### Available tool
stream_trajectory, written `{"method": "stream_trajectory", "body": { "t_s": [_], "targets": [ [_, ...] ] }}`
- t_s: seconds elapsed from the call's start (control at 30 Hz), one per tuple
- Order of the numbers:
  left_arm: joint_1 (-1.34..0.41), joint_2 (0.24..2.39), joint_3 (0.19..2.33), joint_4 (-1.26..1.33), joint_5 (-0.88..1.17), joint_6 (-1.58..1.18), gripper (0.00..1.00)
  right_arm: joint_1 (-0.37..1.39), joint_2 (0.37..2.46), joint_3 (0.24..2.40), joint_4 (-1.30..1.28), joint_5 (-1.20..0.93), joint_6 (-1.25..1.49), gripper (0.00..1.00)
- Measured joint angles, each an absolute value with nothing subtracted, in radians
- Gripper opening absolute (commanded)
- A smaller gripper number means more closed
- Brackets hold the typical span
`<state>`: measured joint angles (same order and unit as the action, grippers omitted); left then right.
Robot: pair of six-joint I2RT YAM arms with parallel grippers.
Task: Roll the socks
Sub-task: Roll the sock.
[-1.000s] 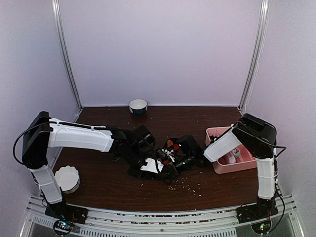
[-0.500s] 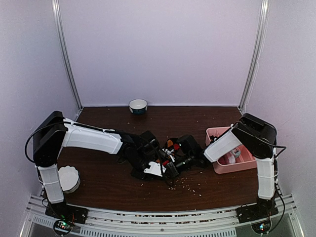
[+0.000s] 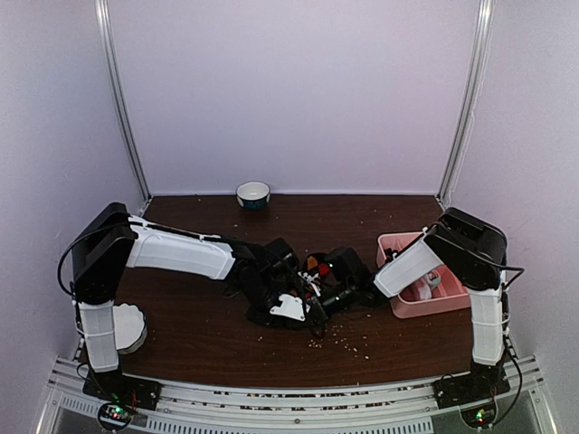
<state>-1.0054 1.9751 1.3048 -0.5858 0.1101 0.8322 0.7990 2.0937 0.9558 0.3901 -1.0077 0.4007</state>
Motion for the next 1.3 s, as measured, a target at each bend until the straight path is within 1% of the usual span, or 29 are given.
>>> {"method": "stream_trajectory", "body": {
  "t_s": [0.03, 0.13, 0.23, 0.43, 0.6, 0.9, 1.07, 1.13, 1.17, 1.2, 1.23, 1.27, 1.3],
  "targets": [
    [-1.005, 1.98, 1.309, -0.593, 0.11, 0.832, 0.27, 0.799, 2.094, 0.955, 0.39, -1.009, 0.401, 0.0],
    [-1.005, 1.98, 1.314, -0.604, 0.112, 0.83, 0.32, 0.799, 2.093, 0.952, 0.395, -1.009, 0.4, 0.0],
    [-1.005, 1.972, 1.303, -0.6, 0.111, 0.82, 0.34, 0.798, 2.093, 0.95, 0.4, -1.01, 0.4, 0.0],
    [-1.009, 1.937, 1.271, -0.601, 0.11, 0.797, 0.4, 0.797, 2.093, 0.946, 0.411, -1.014, 0.403, 0.0],
    [-1.023, 1.884, 1.216, -0.572, 0.097, 0.766, 0.41, 0.796, 2.093, 0.941, 0.426, -1.015, 0.419, 0.0],
    [-1.029, 1.896, 1.203, -0.529, 0.065, 0.753, 0.4, 0.788, 2.092, 0.933, 0.438, -1.034, 0.438, 0.0],
    [-1.029, 1.925, 1.234, -0.529, 0.059, 0.754, 0.32, 0.786, 2.091, 0.929, 0.445, -1.041, 0.449, 0.0],
    [-1.029, 1.934, 1.242, -0.529, 0.059, 0.756, 0.27, 0.785, 2.091, 0.929, 0.45, -1.043, 0.453, 0.0],
    [-1.029, 1.937, 1.244, -0.532, 0.059, 0.756, 0.22, 0.785, 2.091, 0.928, 0.457, -1.044, 0.457, 0.0],
    [-1.029, 1.939, 1.248, -0.536, 0.058, 0.757, 0.15, 0.785, 2.091, 0.928, 0.463, -1.045, 0.461, 0.0],
    [-1.029, 1.943, 1.252, -0.54, 0.056, 0.756, 0.05, 0.784, 2.091, 0.926, 0.47, -1.047, 0.466, 0.0],
    [-1.029, 1.947, 1.256, -0.544, 0.051, 0.756, 0.0, 0.783, 2.092, 0.925, 0.477, -1.048, 0.473, 0.0],
    [-1.03, 1.954, 1.264, -0.55, 0.044, 0.761, 0.0, 0.783, 2.092, 0.923, 0.484, -1.05, 0.48, 0.0]
  ]
}}
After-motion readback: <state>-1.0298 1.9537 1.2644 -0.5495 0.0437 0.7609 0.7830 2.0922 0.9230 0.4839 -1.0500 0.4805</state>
